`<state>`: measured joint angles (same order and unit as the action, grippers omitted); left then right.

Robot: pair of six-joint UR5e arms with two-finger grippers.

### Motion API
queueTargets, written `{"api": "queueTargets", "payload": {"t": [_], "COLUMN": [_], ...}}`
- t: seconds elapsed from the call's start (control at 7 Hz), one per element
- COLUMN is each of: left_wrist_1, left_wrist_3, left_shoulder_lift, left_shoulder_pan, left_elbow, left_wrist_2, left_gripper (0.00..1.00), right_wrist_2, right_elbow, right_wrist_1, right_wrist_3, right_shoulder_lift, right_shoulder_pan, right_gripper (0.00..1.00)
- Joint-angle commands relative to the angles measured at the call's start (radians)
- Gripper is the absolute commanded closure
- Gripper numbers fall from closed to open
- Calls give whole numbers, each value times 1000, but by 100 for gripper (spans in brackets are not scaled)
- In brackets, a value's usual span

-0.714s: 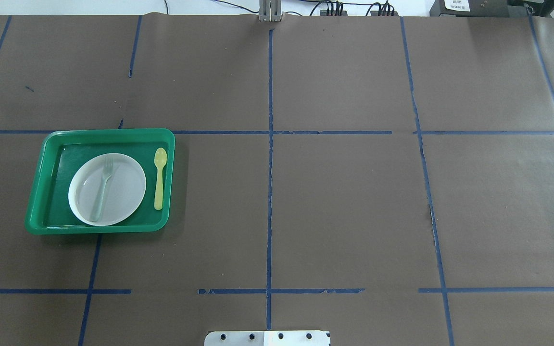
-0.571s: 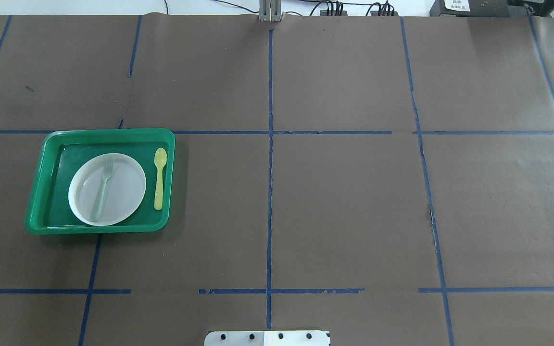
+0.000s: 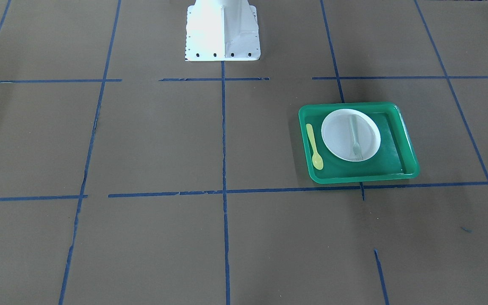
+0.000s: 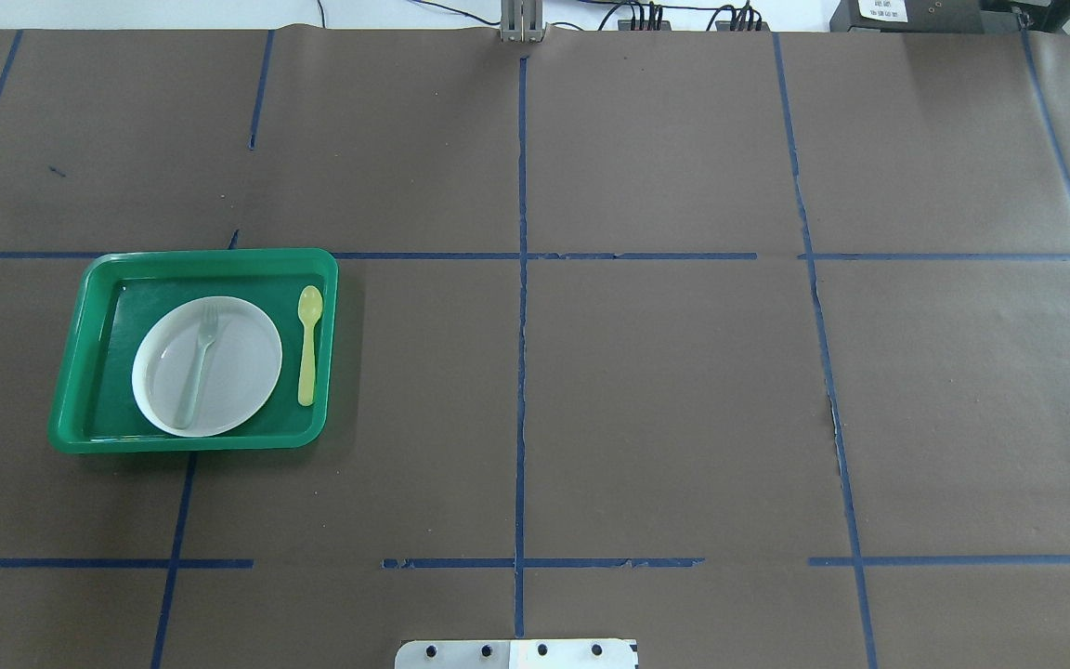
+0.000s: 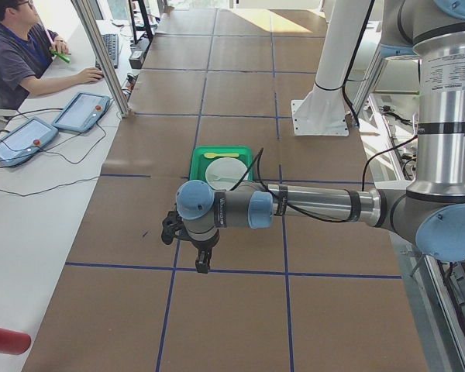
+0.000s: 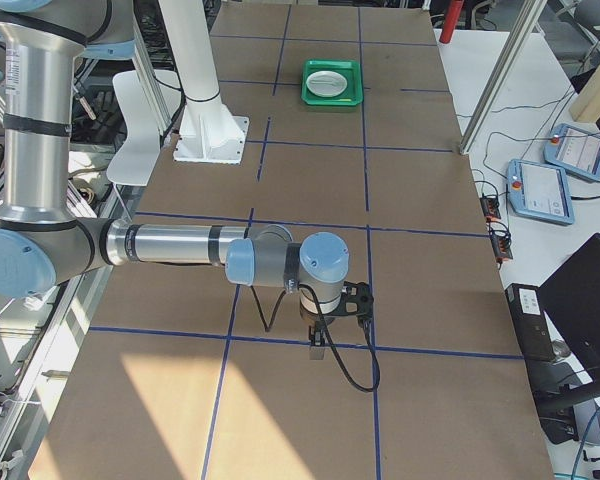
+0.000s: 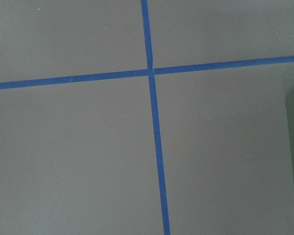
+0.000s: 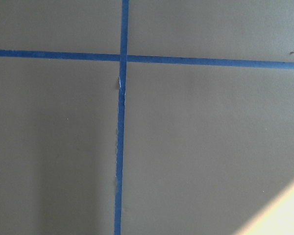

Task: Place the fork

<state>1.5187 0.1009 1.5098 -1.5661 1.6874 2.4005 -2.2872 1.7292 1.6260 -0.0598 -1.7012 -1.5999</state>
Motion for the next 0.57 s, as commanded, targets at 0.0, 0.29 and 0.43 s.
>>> {"api": "queueTargets", "payload": {"t": [0.0, 0.29, 0.43], "left_wrist_1": [17, 91, 242], "left_wrist_3": [-3, -207, -395], "left_shoulder_lift": [27, 64, 66], "left_shoulder_pan": [29, 194, 263], "left_elbow": [-3, 40, 46], "left_wrist_2": [0, -3, -58], "left_gripper": [0, 0, 0], "right_wrist_2": [0, 0, 0], "right_elbow": [0, 1, 1], "right_wrist_1": [0, 0, 0], "right_wrist_3": [0, 0, 0], "right_shoulder_lift": [0, 0, 0], "right_shoulder_pan": [0, 0, 0], "right_gripper": [0, 0, 0]}}
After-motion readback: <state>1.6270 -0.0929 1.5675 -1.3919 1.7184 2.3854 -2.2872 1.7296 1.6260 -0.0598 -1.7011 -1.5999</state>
